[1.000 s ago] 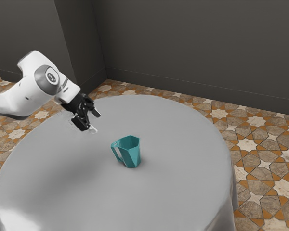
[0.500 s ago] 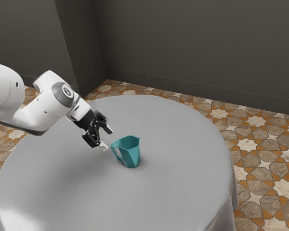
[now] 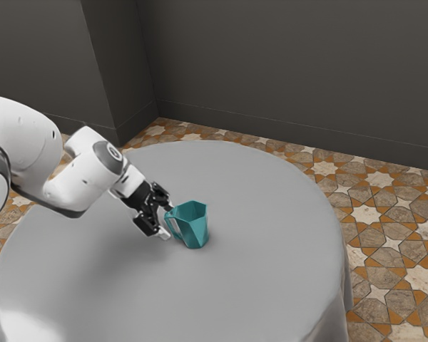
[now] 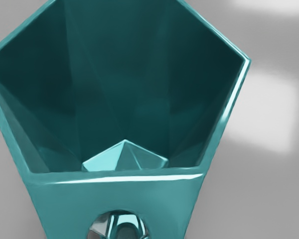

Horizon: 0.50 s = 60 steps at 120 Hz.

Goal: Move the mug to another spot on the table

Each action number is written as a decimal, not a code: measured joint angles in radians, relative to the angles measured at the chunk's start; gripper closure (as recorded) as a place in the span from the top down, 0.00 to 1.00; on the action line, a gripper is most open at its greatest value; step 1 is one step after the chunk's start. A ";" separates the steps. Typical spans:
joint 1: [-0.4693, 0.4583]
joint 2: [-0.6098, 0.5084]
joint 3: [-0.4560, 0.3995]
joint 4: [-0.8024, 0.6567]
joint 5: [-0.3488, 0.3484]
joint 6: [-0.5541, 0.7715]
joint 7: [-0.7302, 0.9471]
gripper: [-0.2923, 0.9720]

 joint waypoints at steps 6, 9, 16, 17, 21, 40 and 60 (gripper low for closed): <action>0.005 0.011 -0.007 0.004 -0.011 0.000 0.007 0.77; 0.006 0.016 -0.010 0.006 -0.016 0.001 0.010 0.77; 0.009 0.025 -0.016 0.009 -0.025 0.001 0.017 0.77; 0.009 0.026 -0.017 0.009 -0.027 0.001 0.018 0.77; 0.011 0.031 -0.020 0.010 -0.031 0.002 0.022 0.77; 0.020 0.047 -0.029 0.012 -0.051 0.003 0.037 0.77; 0.026 0.056 -0.034 0.012 -0.064 0.004 0.049 0.73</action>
